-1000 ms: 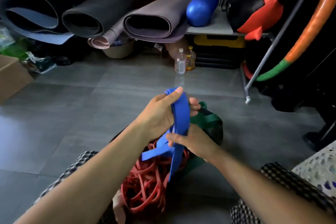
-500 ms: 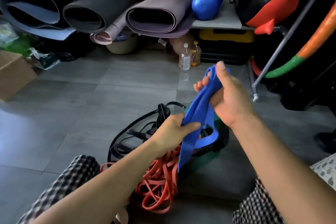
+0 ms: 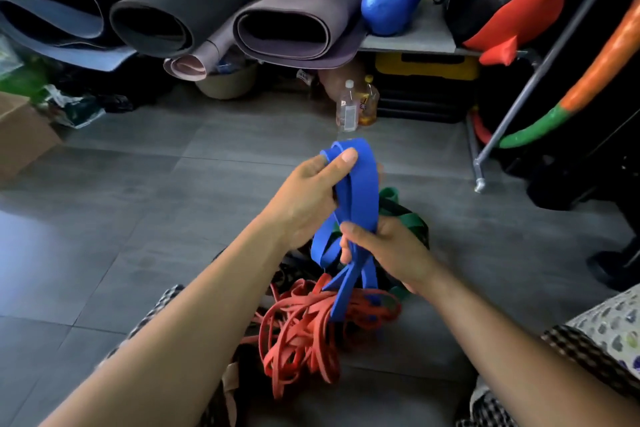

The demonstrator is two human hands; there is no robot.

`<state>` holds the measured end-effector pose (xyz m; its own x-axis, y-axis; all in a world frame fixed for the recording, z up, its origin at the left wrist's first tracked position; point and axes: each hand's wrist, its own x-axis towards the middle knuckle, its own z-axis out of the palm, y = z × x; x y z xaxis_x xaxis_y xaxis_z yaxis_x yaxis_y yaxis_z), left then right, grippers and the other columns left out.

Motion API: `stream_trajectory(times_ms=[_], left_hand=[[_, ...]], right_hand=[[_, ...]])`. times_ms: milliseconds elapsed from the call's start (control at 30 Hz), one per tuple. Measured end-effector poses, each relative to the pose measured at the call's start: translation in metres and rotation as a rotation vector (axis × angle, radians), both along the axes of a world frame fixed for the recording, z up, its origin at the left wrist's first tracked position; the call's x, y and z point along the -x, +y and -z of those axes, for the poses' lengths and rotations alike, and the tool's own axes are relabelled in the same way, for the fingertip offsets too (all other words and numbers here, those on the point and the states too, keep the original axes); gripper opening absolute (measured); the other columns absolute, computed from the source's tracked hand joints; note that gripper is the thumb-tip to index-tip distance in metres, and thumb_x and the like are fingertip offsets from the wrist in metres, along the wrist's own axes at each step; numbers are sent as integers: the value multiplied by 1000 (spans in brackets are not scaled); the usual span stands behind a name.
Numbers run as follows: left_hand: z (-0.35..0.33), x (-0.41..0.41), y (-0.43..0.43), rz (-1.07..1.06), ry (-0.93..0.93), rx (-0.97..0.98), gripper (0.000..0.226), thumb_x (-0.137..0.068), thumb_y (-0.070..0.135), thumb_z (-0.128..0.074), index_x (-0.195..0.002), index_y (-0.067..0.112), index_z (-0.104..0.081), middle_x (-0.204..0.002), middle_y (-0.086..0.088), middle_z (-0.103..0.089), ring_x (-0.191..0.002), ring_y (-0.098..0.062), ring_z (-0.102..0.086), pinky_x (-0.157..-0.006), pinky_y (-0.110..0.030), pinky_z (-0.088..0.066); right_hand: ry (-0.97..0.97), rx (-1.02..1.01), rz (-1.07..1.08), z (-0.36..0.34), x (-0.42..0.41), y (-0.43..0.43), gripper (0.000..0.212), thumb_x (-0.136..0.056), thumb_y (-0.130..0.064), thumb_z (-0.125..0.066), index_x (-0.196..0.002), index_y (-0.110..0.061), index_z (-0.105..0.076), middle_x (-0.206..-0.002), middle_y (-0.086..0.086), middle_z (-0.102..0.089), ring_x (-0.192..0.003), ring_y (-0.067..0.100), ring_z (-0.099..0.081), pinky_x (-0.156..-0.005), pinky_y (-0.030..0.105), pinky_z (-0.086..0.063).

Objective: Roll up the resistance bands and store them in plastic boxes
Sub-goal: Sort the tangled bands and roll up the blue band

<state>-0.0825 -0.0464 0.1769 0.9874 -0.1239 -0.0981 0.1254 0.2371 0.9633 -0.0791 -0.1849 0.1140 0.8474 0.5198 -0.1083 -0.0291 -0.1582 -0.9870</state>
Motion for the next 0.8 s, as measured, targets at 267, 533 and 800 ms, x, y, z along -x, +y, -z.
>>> stream_trajectory(times_ms=[267,533,800], left_hand=[[98,39,12,476,261,-1035,111,-46,58,-78,-137,14,-31,-134,1,-40,-119,-13,-42,-101,-27,-36],[126,53,-21,240,278,-1217,63,-70,21,-69,-121,11,-33,-100,-9,-56,-92,-29,-58,-76,-36,-47],[51,36,8,188,148,-559,58,-52,-1,-65,-104,20,-49,-88,-12,-64,-61,-18,-58,-53,-24,-50]], right_hand=[[102,-410,246,-57,-7,-15,31,-89,-24,-48,-65,-7,-54,-50,2,-55,-50,16,-53,-56,24,-48],[1,-560,412,-80,-14,-48,31,-94,-21,-45,-67,-8,-53,-51,-2,-56,-54,16,-56,-63,27,-49],[174,-70,508,-12,-30,-97,28,-88,-7,-55,-60,-5,-55,-43,1,-58,-40,10,-53,-58,28,-43]])
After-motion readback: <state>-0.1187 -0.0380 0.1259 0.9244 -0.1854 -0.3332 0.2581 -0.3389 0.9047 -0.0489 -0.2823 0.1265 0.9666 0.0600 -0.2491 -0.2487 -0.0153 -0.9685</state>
